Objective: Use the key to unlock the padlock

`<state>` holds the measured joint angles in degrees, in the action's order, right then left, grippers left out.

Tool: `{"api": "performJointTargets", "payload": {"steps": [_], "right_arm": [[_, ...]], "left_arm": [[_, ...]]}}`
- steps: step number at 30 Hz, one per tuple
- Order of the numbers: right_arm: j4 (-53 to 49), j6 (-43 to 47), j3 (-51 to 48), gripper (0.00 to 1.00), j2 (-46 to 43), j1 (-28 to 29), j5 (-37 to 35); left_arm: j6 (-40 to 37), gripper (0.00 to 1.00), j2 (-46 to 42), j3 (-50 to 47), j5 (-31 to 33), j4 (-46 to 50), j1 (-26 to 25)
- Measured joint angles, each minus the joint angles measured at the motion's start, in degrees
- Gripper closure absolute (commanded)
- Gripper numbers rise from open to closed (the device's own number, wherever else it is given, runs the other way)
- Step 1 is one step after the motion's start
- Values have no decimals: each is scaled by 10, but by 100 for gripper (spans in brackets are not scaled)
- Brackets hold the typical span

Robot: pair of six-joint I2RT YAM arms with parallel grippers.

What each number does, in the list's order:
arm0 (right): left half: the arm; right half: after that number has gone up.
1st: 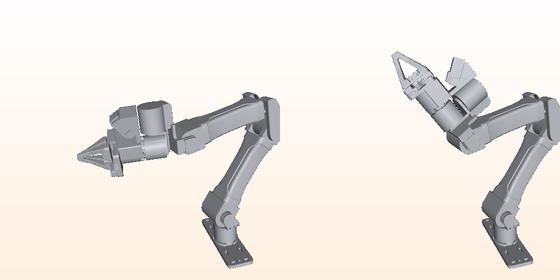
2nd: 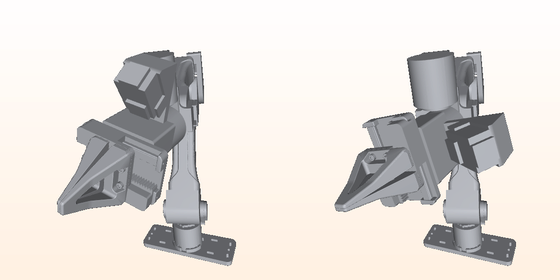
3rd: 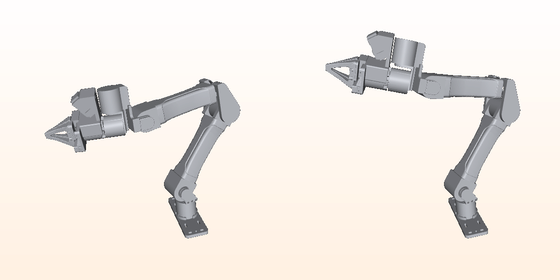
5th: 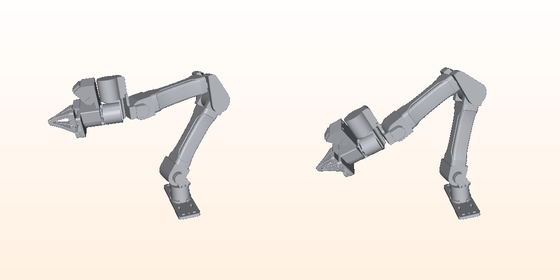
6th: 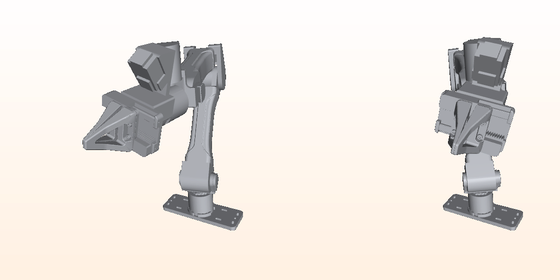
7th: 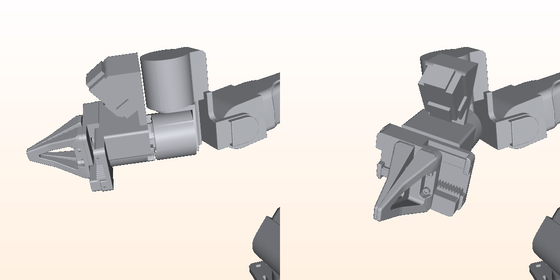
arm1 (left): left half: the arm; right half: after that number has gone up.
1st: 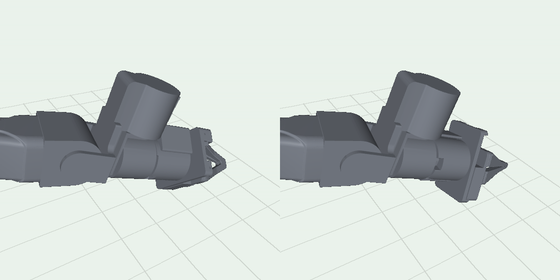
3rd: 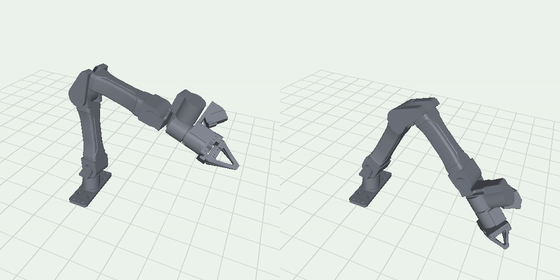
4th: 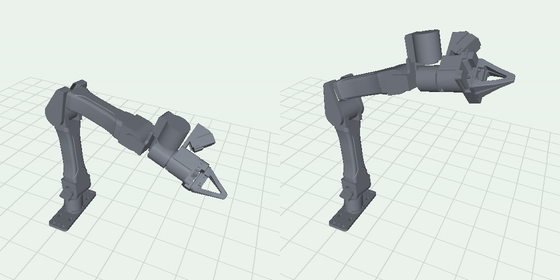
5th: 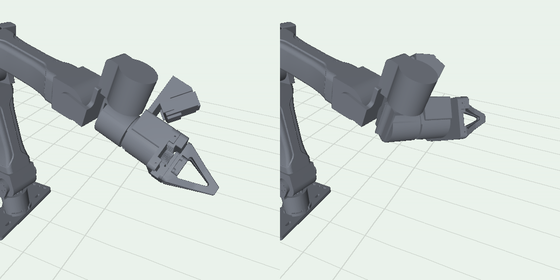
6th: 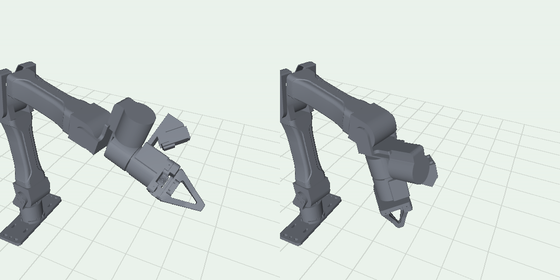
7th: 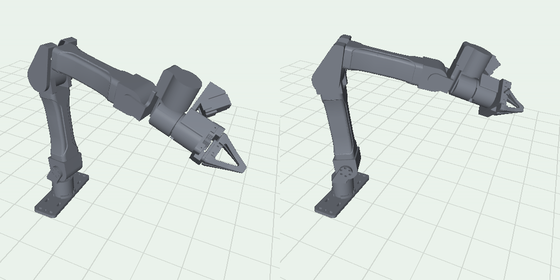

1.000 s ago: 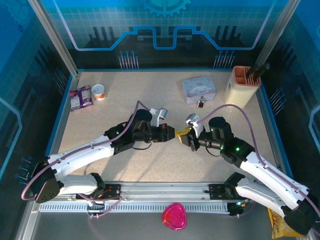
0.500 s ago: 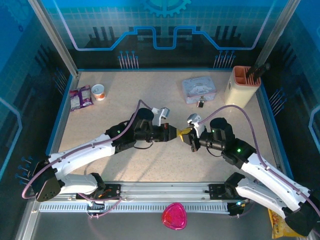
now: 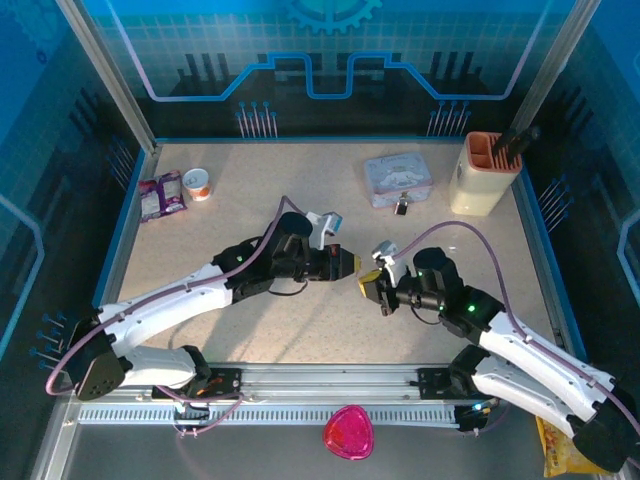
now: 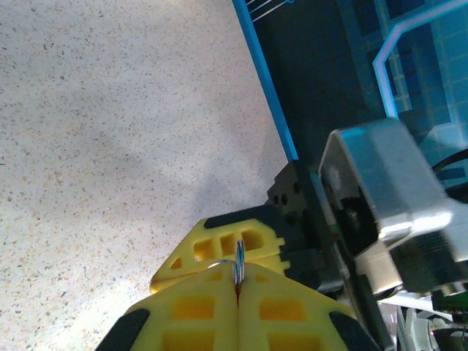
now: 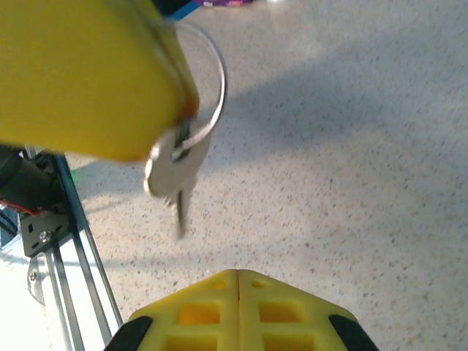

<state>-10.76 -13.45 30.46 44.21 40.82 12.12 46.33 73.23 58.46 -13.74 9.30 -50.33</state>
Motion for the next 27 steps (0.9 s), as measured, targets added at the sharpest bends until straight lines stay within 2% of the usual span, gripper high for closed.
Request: {"api": "performJointTargets", "payload": {"steps": [4, 9, 15, 27], "right_arm": [[-2, -8, -12, 82, -28, 6, -27], [2, -3, -19, 69, -90, 8, -62], [29, 18, -35, 59, -124, 8, -59], [101, 80, -55, 60, -102, 32, -57]], "left_arm": [[-1, 100, 10, 0, 0, 10, 0], [-2, 100, 10, 3, 0, 19, 0], [-2, 100, 10, 3, -1, 21, 0], [-2, 100, 10, 3, -13, 35, -1]]}}
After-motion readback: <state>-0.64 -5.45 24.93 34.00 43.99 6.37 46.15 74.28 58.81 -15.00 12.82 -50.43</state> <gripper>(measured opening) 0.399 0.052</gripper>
